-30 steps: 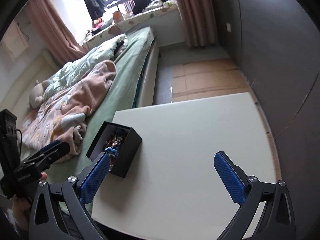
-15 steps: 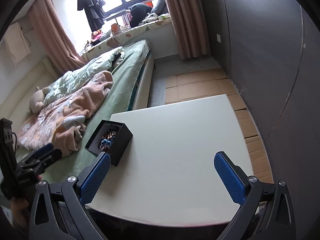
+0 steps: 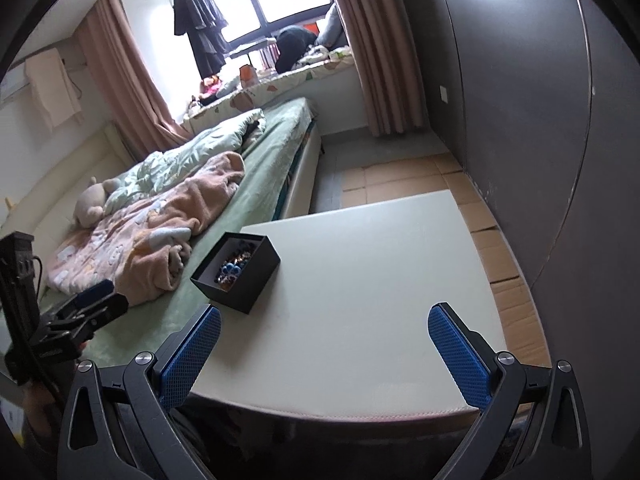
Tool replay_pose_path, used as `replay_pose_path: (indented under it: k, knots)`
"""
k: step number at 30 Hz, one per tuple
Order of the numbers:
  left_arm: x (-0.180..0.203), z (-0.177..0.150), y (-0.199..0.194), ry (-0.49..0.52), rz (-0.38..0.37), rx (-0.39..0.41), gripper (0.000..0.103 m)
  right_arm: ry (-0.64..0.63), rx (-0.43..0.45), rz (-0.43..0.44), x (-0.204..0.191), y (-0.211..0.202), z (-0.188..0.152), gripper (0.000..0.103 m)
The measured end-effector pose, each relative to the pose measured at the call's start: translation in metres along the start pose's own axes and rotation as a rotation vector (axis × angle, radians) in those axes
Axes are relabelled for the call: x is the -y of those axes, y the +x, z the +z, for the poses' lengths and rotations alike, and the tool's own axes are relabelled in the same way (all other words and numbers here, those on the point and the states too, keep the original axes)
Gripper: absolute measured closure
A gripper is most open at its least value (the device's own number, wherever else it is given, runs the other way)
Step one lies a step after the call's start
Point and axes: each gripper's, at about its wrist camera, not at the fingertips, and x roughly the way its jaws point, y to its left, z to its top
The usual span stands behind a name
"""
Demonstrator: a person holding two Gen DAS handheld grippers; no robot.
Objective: Organize jewelry
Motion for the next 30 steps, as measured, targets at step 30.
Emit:
replay_pose_path:
  k: [30]
  knots:
    - [-0.005, -0.006, -0.022, 0.004, 0.097, 0.128, 0.0, -0.068, 0.049, -0.103, -0.021, -0.001, -0.006, 0.0]
